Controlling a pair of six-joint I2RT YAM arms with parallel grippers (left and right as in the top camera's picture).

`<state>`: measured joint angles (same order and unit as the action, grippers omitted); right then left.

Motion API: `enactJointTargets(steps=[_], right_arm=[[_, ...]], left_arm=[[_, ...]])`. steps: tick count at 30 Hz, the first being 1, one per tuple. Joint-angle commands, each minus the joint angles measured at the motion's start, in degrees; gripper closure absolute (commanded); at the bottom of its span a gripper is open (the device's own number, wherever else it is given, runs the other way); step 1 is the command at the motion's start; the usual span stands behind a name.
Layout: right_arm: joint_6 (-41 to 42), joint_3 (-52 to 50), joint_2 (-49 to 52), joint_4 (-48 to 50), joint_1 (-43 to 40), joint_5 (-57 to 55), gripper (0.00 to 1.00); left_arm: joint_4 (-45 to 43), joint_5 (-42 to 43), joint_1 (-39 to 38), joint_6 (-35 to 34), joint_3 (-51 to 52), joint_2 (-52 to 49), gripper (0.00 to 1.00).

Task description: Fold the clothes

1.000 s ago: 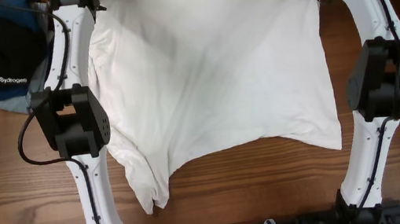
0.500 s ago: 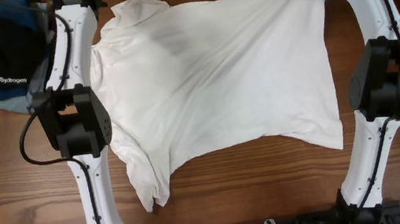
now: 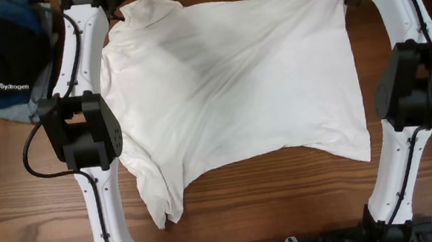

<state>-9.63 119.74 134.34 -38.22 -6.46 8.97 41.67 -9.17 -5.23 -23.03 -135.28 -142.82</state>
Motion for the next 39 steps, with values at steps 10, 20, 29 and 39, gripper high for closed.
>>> enactJointTargets(steps=[10,20,29,39], right_arm=[[0.63,1.44,-2.03,-2.78,3.37,1.6,0.96],[0.55,1.44,-2.03,-4.68,3.41,1.57,0.96],[0.15,1.44,-2.03,-5.09,3.41,1.6,0.96],[0.11,1.44,-2.16,-5.73,3.41,3.56,0.96]], left_arm=[[1.9,12.22,-0.46,-0.55,-1.22,-7.43,0.61],[-4.15,13.64,-0.55,-1.42,-1.22,-9.84,0.59],[-10.8,12.46,-0.79,-4.42,-1.22,-10.03,0.55],[-9.53,12.26,-0.76,-6.21,-1.22,-14.36,0.48]])
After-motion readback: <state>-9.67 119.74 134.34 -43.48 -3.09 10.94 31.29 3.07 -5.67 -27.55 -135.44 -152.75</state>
